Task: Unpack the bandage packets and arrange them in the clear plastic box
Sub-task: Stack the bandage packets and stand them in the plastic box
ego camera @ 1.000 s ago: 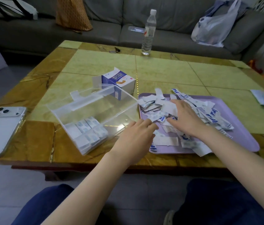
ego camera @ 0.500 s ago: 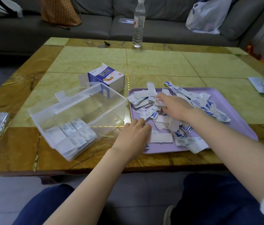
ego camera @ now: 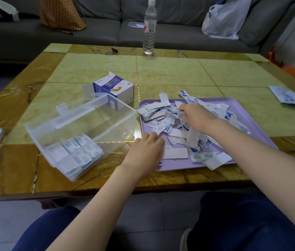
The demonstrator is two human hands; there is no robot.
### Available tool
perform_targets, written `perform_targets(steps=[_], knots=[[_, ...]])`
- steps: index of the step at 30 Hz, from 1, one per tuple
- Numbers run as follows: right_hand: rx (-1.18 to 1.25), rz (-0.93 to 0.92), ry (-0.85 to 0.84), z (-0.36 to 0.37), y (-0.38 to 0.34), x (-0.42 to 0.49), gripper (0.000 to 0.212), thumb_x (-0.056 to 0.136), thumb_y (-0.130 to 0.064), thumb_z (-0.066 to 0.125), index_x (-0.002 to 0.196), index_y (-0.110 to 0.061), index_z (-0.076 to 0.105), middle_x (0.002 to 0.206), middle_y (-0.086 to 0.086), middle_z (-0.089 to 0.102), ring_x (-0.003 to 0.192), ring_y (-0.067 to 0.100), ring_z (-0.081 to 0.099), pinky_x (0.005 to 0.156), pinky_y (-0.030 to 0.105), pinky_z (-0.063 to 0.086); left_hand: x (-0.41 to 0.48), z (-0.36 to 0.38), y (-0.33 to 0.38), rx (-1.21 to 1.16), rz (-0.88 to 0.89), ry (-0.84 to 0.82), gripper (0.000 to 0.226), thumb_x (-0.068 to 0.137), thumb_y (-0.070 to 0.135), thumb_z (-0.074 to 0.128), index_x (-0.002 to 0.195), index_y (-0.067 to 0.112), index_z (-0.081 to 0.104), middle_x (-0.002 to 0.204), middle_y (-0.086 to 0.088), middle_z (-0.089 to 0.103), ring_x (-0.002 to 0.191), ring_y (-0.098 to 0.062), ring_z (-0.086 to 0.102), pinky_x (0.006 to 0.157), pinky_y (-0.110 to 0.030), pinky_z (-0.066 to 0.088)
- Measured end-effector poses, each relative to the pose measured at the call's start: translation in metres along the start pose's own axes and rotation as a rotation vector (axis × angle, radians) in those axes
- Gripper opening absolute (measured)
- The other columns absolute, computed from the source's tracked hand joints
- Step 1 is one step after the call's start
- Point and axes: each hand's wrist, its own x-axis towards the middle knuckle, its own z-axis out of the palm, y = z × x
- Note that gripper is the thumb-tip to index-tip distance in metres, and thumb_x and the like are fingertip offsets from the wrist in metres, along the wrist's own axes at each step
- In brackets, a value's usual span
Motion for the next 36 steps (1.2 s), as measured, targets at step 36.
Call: perform_targets(steps=[36], knots=[[0.323, -0.034, 0.123, 0.031, -0.036, -0.083, 0.018, 0.093, -0.01, 0.05, 0.104, -0.015, 0.064, 0.104, 0.001, 0.06, 0.098, 0.019, 0.052, 0.082, 0.032, 0.043, 0.011, -0.005, 0.013, -0.505, -0.219, 0.157, 0.047, 0.086, 0.002, 0.059, 0.126, 0.016, 0.039, 0.125, -0.004, 0.04, 0.089, -0.024, 0.056, 0.082, -0.039, 0.048]])
